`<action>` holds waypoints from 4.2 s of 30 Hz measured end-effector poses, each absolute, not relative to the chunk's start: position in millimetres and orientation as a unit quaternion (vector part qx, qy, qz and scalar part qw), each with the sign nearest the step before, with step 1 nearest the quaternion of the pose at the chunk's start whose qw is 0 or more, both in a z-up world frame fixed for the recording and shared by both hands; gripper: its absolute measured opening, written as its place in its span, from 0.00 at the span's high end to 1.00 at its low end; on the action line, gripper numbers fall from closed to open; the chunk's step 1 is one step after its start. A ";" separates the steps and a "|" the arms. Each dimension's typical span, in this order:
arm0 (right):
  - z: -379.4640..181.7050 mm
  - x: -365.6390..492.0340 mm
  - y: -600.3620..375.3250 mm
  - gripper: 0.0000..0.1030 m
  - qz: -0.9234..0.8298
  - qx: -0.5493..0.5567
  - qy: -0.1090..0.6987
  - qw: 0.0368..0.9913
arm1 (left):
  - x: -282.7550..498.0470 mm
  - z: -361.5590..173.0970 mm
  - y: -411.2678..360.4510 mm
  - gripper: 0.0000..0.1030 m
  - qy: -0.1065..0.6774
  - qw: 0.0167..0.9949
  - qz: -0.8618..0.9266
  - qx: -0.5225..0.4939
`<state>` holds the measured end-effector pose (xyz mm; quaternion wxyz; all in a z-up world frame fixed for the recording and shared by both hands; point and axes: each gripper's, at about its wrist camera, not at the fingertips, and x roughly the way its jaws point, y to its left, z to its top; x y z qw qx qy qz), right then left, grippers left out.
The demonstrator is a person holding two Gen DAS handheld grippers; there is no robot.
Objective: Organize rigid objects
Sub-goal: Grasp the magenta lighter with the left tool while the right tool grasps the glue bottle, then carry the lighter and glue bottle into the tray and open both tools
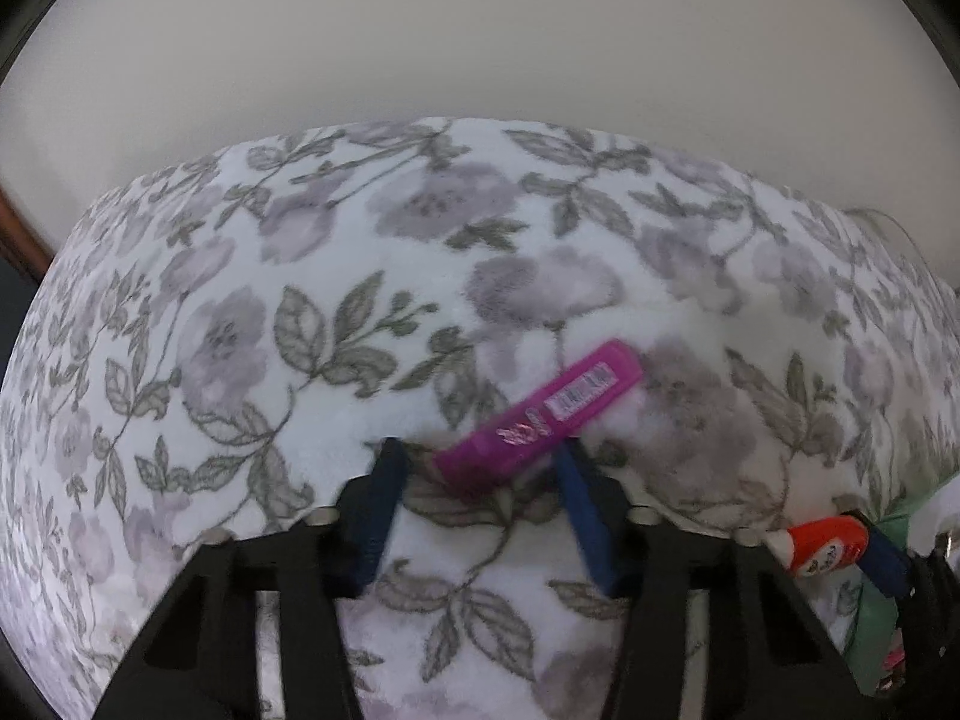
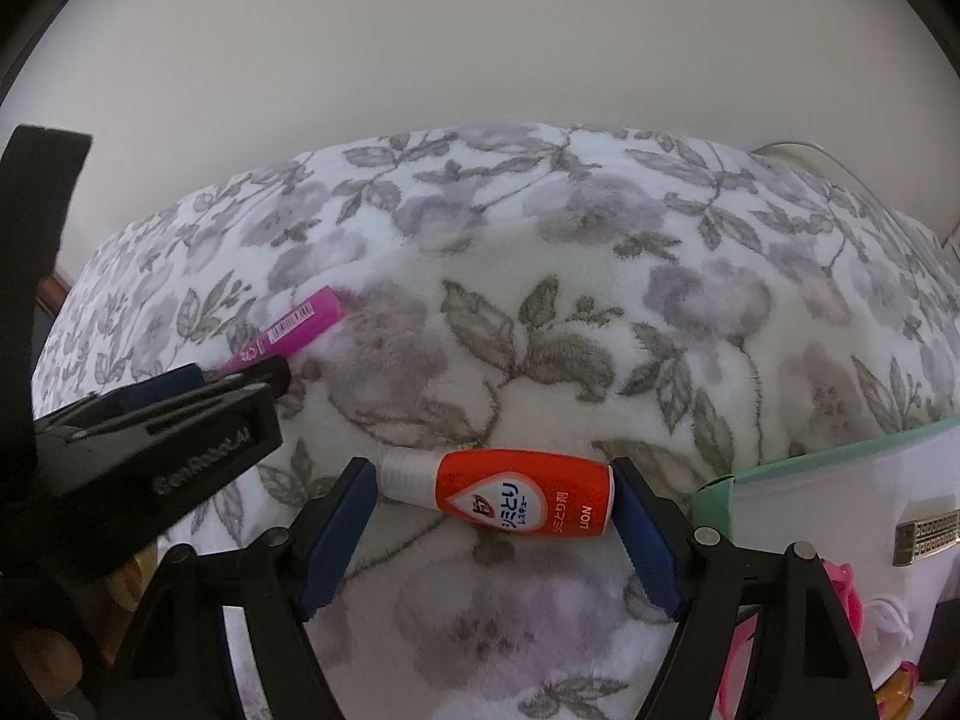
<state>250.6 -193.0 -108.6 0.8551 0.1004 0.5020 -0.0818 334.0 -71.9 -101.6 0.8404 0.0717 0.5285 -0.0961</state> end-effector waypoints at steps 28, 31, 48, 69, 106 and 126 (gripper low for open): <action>-92.4 205.9 -196.7 0.23 -0.056 0.174 0.534 0.826 | 269.5 -67.5 -33.5 0.76 0.530 0.842 -0.091 0.042; -82.6 190.5 -194.6 0.23 -0.057 0.186 0.533 0.823 | 256.2 -55.7 -31.5 0.76 0.531 0.842 -0.091 0.038; -21.2 83.3 -195.6 0.23 -0.067 0.224 0.508 0.829 | 158.0 22.0 -24.5 0.78 0.504 0.858 -0.099 0.020; 13.2 -37.8 -277.6 0.23 -0.184 0.212 0.460 0.843 | 37.8 75.7 -111.0 0.78 0.464 0.863 -0.197 -0.002; -18.2 -35.8 -318.9 0.22 -0.220 0.185 0.487 0.824 | 4.6 -24.4 -184.5 0.77 0.543 0.805 -0.230 0.062; -22.5 -32.7 -316.4 0.22 -0.212 0.183 0.492 0.824 | 10.7 -23.3 -177.6 0.54 0.545 0.810 -0.212 0.049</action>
